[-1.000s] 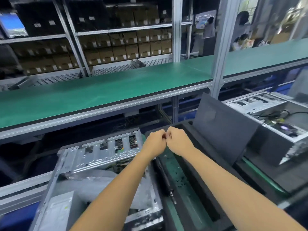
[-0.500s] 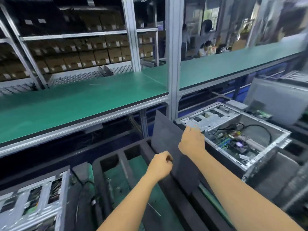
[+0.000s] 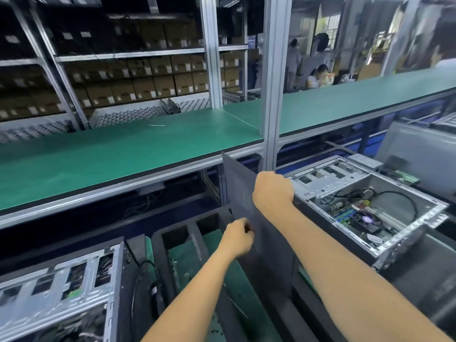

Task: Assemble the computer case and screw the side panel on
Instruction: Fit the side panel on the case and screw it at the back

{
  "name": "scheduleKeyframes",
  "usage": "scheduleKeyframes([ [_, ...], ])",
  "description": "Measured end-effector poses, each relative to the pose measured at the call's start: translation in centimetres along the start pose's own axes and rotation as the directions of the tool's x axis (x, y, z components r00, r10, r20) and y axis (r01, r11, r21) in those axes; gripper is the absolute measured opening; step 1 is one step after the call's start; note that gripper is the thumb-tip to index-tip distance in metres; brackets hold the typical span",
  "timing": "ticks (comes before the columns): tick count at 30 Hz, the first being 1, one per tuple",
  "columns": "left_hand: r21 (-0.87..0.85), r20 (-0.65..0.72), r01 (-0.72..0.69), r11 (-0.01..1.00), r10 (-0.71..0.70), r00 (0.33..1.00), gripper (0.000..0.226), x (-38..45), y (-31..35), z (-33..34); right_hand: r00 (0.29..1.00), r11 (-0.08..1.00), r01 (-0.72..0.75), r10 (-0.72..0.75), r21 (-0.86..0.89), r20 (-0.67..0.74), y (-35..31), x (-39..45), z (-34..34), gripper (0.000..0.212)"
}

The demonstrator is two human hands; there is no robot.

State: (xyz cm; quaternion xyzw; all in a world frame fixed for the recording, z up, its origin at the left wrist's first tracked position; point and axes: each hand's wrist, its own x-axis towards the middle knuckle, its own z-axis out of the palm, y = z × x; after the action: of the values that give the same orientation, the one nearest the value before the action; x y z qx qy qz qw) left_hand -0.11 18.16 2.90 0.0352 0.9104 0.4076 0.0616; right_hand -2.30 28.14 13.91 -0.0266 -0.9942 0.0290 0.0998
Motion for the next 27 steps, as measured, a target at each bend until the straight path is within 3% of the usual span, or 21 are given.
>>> scheduleKeyframes([
  [4,-0.081,-0.041,-0.006,0.997,0.003,0.999,0.009,-2.3,-0.2,-2.2,0.988,0.996,-0.045,0.056,0.077,-0.147,-1.5,-2.2,-6.5,0.016],
  [7,-0.183,-0.132,-0.069,0.981,0.045,0.990,0.019,-4.8,-0.3,-4.5,0.945,0.967,-0.078,0.149,0.242,-0.291,-3.1,-5.2,-10.6,0.011],
  [10,-0.229,-0.320,-0.008,0.973,-0.068,0.945,0.044,-8.2,-1.0,-7.9,0.905,0.875,-0.077,0.262,0.477,-0.334,-5.1,-8.6,-13.5,0.035],
  [13,-0.184,-0.617,0.190,0.964,-0.264,0.741,0.059,-12.0,-3.4,-14.4,0.906,0.692,-0.086,0.354,0.717,-0.234,-7.2,-11.5,-15.0,0.028],
  [16,-0.355,-0.738,0.120,0.927,-0.357,0.572,0.058,-16.3,-7.2,-23.0,0.938,0.404,-0.074,0.339,0.912,-0.074,-9.9,-14.1,-14.5,0.013],
  [18,-0.416,-0.725,0.139,0.899,-0.420,0.546,0.056,-19.4,-9.7,-28.0,0.957,0.256,-0.126,0.286,0.958,0.050,-12.1,-15.9,-13.3,0.009],
  [19,-0.397,-0.721,0.184,0.899,-0.429,0.544,0.055,-20.9,-10.9,-29.8,0.964,0.235,-0.162,0.246,0.958,0.103,-13.4,-16.8,-12.5,0.009],
  [22,-0.304,-0.735,0.310,0.901,-0.428,0.525,0.049,-26.0,-14.3,-32.7,0.959,0.201,-0.251,0.185,0.947,0.215,-17.6,-19.9,-9.8,0.013],
  [27,-0.328,-0.708,0.440,0.836,-0.526,0.472,0.039,-33.7,-20.7,-31.4,0.936,0.237,-0.350,0.112,0.906,0.332,-22.3,-24.8,-4.5,0.027],
])
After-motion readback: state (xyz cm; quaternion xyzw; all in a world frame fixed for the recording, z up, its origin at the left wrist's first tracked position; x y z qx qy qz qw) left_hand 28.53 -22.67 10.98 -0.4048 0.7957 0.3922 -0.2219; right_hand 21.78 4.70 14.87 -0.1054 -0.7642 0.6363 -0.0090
